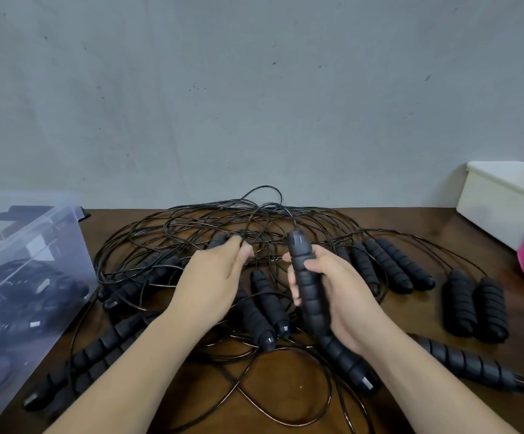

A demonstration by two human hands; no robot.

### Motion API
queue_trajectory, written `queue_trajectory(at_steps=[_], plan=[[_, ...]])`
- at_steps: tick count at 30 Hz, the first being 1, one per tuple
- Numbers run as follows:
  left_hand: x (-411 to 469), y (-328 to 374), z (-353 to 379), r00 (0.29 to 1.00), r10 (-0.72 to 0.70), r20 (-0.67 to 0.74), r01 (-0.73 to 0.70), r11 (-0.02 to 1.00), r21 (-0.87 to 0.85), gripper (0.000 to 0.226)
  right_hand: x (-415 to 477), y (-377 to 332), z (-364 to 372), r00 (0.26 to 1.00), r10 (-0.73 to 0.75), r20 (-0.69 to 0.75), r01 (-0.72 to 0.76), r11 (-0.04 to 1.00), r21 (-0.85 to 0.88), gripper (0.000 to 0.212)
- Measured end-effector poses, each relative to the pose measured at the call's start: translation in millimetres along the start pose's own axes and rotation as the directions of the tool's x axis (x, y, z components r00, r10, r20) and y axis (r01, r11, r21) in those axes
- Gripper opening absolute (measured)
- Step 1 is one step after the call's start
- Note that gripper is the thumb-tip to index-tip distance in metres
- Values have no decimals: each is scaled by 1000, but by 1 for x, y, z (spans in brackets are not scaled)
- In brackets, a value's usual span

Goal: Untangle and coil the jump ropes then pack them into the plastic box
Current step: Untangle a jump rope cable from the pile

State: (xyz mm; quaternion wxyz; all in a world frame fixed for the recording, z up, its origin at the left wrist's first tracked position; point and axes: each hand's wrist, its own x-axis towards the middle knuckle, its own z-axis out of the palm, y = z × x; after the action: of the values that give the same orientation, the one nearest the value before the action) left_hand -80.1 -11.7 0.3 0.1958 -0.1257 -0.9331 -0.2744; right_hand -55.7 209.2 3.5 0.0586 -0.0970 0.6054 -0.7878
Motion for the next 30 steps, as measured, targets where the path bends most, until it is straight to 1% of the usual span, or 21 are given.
queue_trajectory(at_steps=[1,2,3,5,6,7,9,10,11,13,15,17,20,22,23,26,28,30], plan=[[-2,6,1,999,45,30,-47,997,60,42,-1,0,0,1000,16,15,-17,997,70,24],[-5,12,3,995,91,52,-96,989,112,41,-2,-1,-1,999,29,38,-33,994,101,23],[-9,18,5,989,133,72,-142,978,151,37,-3,0,-1,997,49,57,-54,994,94,20],[-13,23,11,971,194,137,-219,954,204,29,-4,4,2,997,64,44,-65,998,9,19],[-14,23,13,960,219,175,-256,940,226,29,-4,8,3,999,42,17,-41,998,-56,19],[-15,23,14,945,246,217,-296,924,243,36,-4,10,6,1000,8,-7,-9,993,-116,17],[-16,22,16,908,298,294,-378,884,273,56,-5,13,11,998,-51,-43,43,986,-164,10],[-16,20,17,900,311,305,-397,874,279,57,-5,15,12,995,-61,-73,48,985,-167,10],[-16,20,17,902,317,292,-396,877,273,52,-4,15,13,992,-60,-114,40,985,-169,13],[-16,20,17,918,345,195,-385,895,226,31,-2,15,11,983,-26,-183,-2,989,-150,21],[-14,19,17,912,400,96,-411,887,209,23,-3,12,10,987,40,-153,-57,992,-109,21],[-13,16,18,882,467,53,-465,849,252,21,-5,8,10,992,60,-108,-69,994,-84,21],[-13,14,18,864,494,97,-498,808,315,22,-6,5,9,995,5,-103,-17,993,-120,17],[-15,14,19,862,490,125,-504,811,297,24,-6,5,9,993,-36,-115,15,984,-178,14],[-16,14,20,865,483,134,-500,818,285,27,-6,5,9,991,-44,-126,21,983,-180,16],[-16,15,21,868,477,138,-497,826,266,31,-6,2,7,991,12,-133,-30,991,-133,20],[-18,16,22,864,488,125,-503,818,278,30,-7,-3,5,992,84,-92,-97,985,-140,22],[-17,17,22,865,486,123,-500,824,265,30,-7,-6,2,992,119,-47,-125,979,-161,25]])
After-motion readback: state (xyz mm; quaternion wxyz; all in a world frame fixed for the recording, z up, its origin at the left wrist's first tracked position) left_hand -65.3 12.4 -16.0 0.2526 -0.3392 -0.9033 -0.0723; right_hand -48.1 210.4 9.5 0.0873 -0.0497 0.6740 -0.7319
